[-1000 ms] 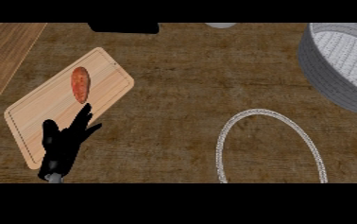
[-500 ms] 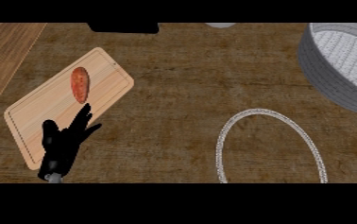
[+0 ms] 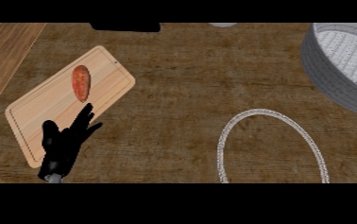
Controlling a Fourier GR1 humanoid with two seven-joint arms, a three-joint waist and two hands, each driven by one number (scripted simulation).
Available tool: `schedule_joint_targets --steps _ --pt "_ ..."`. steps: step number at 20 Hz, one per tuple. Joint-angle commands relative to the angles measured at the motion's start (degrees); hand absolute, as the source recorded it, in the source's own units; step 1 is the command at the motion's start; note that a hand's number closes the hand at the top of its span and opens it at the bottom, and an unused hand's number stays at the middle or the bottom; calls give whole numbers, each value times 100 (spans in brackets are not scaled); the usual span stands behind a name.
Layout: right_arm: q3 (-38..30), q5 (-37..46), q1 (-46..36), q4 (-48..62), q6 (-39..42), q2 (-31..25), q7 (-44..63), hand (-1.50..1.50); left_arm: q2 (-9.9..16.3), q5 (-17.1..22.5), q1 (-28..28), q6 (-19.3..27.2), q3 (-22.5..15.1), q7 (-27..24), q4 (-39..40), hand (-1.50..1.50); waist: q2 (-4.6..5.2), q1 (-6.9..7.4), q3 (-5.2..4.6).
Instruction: Pick the can from the placemat and place it in the basket
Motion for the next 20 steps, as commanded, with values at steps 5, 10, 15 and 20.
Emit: schedule_joint_targets --steps 5,10,15,20 --pt "387 843 -151 729 -301 -228 -1114 -150 -74 -63 255 -68 -144 168 251 0 61 48 -38" --pt "145 797 -326 1243 -390 -345 -1512 -150 36 30 212 -163 -16 282 265 0 70 47 -33" --pt "-186 546 -645 1660 -1 -592 -1407 -150 4 -10 64 -130 -20 374 294 0 80 26 -31" --pt "-554 268 -612 2044 167 -982 -1320 -150 -56 -88 -1 -83 25 154 499 0 92 -60 -28"
